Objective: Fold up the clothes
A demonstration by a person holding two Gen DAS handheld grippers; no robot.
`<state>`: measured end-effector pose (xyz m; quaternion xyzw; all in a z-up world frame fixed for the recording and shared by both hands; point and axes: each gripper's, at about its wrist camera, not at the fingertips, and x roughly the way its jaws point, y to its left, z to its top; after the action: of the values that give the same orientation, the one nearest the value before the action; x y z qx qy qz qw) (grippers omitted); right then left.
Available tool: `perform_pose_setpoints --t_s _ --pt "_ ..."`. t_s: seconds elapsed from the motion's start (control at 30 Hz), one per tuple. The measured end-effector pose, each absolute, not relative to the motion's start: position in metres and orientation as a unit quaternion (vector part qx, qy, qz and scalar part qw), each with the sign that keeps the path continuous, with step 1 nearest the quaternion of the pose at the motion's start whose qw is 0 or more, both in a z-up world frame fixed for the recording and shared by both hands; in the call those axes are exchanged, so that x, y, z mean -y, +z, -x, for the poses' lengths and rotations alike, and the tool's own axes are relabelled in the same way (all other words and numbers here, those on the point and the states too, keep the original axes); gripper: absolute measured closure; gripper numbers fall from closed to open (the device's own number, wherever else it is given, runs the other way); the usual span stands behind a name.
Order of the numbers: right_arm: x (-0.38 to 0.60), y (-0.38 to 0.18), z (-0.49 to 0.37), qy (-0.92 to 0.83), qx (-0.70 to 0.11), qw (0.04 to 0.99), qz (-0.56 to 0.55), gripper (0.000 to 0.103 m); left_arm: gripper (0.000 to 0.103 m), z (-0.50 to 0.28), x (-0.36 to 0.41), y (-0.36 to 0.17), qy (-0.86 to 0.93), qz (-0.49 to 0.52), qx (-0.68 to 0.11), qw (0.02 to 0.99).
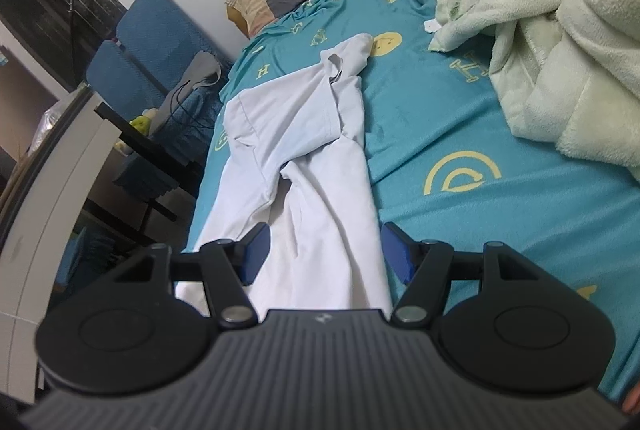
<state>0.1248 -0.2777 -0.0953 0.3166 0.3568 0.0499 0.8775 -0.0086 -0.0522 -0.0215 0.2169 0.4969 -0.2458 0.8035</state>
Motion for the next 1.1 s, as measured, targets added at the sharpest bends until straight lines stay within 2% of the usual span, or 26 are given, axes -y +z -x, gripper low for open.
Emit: perform_pose_setpoints --t_s 0.2,0.3,0.37,0.4,0.43,0.57,0.6,0.8,0.93,1.1 --pt "0.277 -0.102 -0.125 0.078 -0.370 0.864 -0.333 0.038 0.099 -0.001 0.072 -0.107 -0.245 -0.178 -0.551 0.778" --pt "0.277 -0.109 -0.128 0.089 -0.388 0.851 -0.343 0.038 0.096 -0.008 0.069 -0.125 -0.236 -0.166 -0.573 0.767" --pt "0.276 -0.112 -0.128 0.087 -0.400 0.846 -0.341 0.038 0.087 -0.019 0.050 -0.122 -0.216 -0.129 -0.570 0.782" --pt "0.275 -0.114 -0.129 0.084 -0.405 0.845 -0.338 0.038 0.075 -0.024 0.040 -0.121 -0.206 -0.111 -0.568 0.789" --pt "0.275 -0.115 -0.129 0.081 -0.411 0.844 -0.335 0.038 0.057 -0.030 0.031 -0.119 -0.196 -0.092 -0.565 0.796" --pt "0.275 -0.126 -0.129 0.071 -0.435 0.835 -0.331 0.038 0.029 -0.051 -0.007 -0.114 -0.154 -0.017 -0.553 0.819" --pt "0.274 -0.128 -0.129 0.070 -0.440 0.832 -0.329 0.038 0.019 -0.057 -0.017 -0.112 -0.143 0.002 -0.549 0.823" --pt "0.269 -0.142 -0.126 0.065 -0.474 0.819 -0.317 0.038 0.017 -0.089 -0.072 -0.106 -0.080 0.112 -0.524 0.840" --pt "0.264 -0.155 -0.120 0.057 -0.506 0.800 -0.317 0.038 0.017 -0.100 -0.069 -0.132 -0.095 0.113 -0.568 0.810" --pt "0.253 -0.158 -0.110 0.067 -0.529 0.781 -0.325 0.038 0.014 -0.097 -0.063 -0.142 -0.104 0.112 -0.580 0.800"
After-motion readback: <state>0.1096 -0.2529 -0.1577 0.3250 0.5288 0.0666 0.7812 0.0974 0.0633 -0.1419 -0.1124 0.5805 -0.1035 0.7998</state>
